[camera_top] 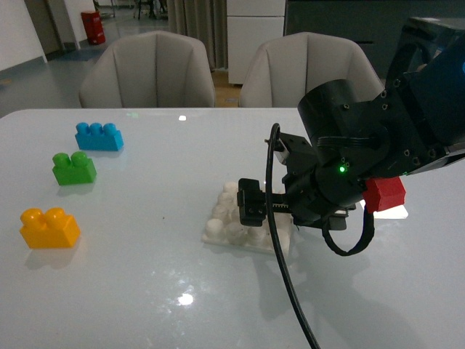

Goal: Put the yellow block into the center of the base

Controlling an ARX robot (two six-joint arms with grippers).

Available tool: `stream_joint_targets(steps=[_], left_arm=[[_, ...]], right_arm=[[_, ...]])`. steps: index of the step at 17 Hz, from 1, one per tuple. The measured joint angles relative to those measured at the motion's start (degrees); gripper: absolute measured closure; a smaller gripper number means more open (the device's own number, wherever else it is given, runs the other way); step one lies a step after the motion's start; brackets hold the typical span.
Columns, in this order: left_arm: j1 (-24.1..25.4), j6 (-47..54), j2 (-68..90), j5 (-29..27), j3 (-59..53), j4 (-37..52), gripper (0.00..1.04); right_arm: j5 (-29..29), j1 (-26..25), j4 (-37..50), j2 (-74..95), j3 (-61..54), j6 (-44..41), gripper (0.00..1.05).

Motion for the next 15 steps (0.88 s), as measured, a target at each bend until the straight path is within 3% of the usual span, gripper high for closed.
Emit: stream_joint_targets(steps=[6,11,15], left_arm=[[0.00,0.00,0.00,0.00,0.00,0.00,0.07],[0.00,0.00,0.00,0.00,0.00,0.00,0.07],[0.00,0.00,0.02,0.00,0.00,0.00,0.07]], right_arm=[[-2.95,-10.21,9.66,-17.22,-10.78,4.11,0.06],[-6.23,-20.55,19.76,-42.18,-31.28,4.63,0.06],[-12.92,-31.39,17.86,-71.06,-47.39,4.11,0.06]])
